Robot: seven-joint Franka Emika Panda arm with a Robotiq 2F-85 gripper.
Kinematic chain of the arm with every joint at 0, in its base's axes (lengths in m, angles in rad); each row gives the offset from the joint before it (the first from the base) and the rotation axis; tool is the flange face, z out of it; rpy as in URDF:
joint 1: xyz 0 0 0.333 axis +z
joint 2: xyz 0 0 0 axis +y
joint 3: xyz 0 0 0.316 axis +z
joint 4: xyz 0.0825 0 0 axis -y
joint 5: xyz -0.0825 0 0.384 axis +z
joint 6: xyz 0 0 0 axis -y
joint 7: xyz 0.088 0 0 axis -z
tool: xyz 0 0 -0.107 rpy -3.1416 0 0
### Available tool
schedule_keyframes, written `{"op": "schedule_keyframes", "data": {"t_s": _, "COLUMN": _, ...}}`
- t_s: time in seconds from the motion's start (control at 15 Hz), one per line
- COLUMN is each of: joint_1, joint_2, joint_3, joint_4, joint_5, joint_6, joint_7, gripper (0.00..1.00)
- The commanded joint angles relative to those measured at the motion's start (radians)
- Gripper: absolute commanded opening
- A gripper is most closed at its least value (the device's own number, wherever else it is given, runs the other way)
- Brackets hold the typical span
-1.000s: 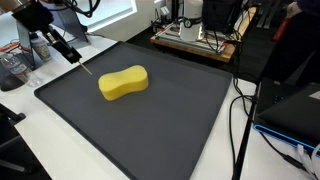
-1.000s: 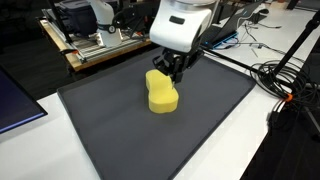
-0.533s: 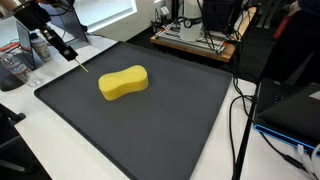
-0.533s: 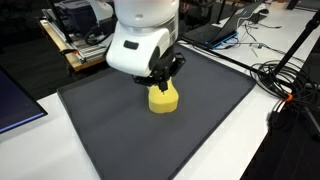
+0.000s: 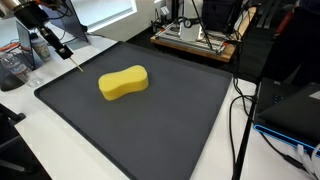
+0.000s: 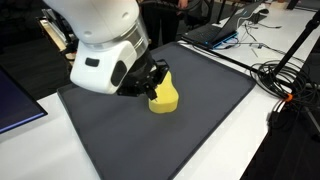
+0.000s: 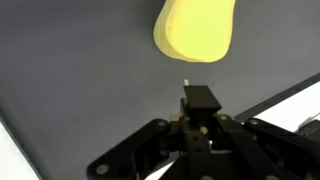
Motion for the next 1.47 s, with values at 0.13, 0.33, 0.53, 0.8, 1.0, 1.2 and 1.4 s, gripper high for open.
{"op": "schedule_keyframes", "data": {"t_s": 0.13, "joint_1": -0.036, "joint_2": -0.034, "joint_3": 0.015, "joint_4": -0.11, "joint_5": 0.031, "joint_6": 0.058, "joint_7": -0.006, "gripper": 0.03}}
{"op": "schedule_keyframes", "data": {"t_s": 0.33, "joint_1": -0.061, "joint_2": -0.067, "joint_3": 0.005, "joint_4": -0.199, "joint_5": 0.028, "joint_6": 0.068, "joint_7": 0.005, "gripper": 0.03}}
{"op": "schedule_keyframes", "data": {"t_s": 0.53, "joint_1": -0.11, "joint_2": -0.119, "joint_3": 0.019, "joint_4": -0.309, "joint_5": 0.049, "joint_6": 0.075, "joint_7": -0.006, "gripper": 0.03}}
{"op": "schedule_keyframes", "data": {"t_s": 0.8, "joint_1": -0.165, "joint_2": -0.213, "joint_3": 0.032, "joint_4": -0.48, "joint_5": 0.098, "joint_6": 0.104, "joint_7": -0.011, "gripper": 0.03}}
{"op": "schedule_keyframes", "data": {"t_s": 1.0, "joint_1": -0.193, "joint_2": -0.289, "joint_3": 0.043, "joint_4": -0.602, "joint_5": 0.152, "joint_6": 0.162, "joint_7": -0.024, "gripper": 0.03}}
{"op": "schedule_keyframes", "data": {"t_s": 1.2, "joint_1": -0.194, "joint_2": -0.366, "joint_3": 0.038, "joint_4": -0.729, "joint_5": 0.194, "joint_6": 0.272, "joint_7": -0.003, "gripper": 0.03}}
{"op": "schedule_keyframes", "data": {"t_s": 1.4, "joint_1": -0.179, "joint_2": -0.448, "joint_3": 0.021, "joint_4": -0.862, "joint_5": 0.199, "joint_6": 0.387, "joint_7": 0.016, "gripper": 0.03}}
